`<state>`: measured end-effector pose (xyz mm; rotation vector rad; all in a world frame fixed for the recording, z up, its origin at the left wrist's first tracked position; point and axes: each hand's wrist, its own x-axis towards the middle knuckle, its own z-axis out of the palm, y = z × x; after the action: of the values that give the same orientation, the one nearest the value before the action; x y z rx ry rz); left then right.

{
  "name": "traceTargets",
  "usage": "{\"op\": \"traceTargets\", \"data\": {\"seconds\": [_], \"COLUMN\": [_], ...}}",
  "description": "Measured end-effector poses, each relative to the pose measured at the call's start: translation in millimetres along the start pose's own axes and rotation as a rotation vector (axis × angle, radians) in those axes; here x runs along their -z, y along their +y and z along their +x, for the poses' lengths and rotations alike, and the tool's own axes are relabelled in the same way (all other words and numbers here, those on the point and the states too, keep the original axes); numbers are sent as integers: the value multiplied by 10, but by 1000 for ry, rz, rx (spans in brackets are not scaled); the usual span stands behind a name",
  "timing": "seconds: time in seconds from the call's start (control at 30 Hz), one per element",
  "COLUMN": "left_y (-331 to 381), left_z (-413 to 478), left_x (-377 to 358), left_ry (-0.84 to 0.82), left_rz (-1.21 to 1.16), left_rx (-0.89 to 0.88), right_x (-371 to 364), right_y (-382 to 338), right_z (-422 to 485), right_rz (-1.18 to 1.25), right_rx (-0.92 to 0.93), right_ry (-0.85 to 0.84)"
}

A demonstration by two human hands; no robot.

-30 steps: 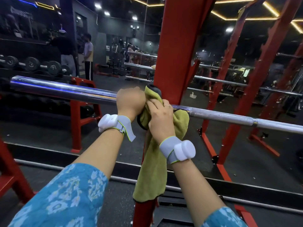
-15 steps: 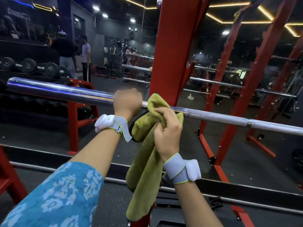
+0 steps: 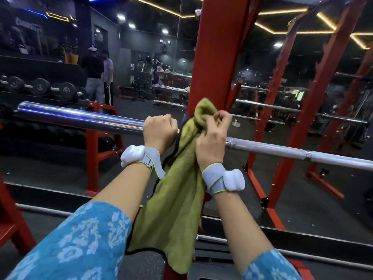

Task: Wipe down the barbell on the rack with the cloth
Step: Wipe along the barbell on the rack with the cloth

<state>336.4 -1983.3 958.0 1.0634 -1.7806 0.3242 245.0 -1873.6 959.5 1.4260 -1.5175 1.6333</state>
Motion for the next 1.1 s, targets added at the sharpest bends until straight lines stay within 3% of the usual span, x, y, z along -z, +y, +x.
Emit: {"op": "traceTargets", "data": {"seconds": [0.13, 0.37, 0.57, 0.73, 0.93, 1.1], "left_y": [1, 13, 13, -2, 1, -25], "left_z": [-15, -39, -47, -42, -32, -32], "left_x": [-17, -27, -31, -37, -58, -76], "left_ry": [63, 45, 55, 28, 59, 50], "left_rz": [-24, -50, -57, -35, -33, -34], "left_rx": [55, 26, 14, -9, 16, 7], "right_x": [-205, -329, -325, -167, -397, -346], "right_y": [188, 92, 143, 210, 171, 239], "right_z": [-160, -294, -276, -351, -257, -531], "right_rz": [-458, -801, -816, -833, -679, -362], "right_rx": [71, 108, 336, 199, 245, 332], "right_ry": [-128, -337, -356, -263, -246, -244]}}
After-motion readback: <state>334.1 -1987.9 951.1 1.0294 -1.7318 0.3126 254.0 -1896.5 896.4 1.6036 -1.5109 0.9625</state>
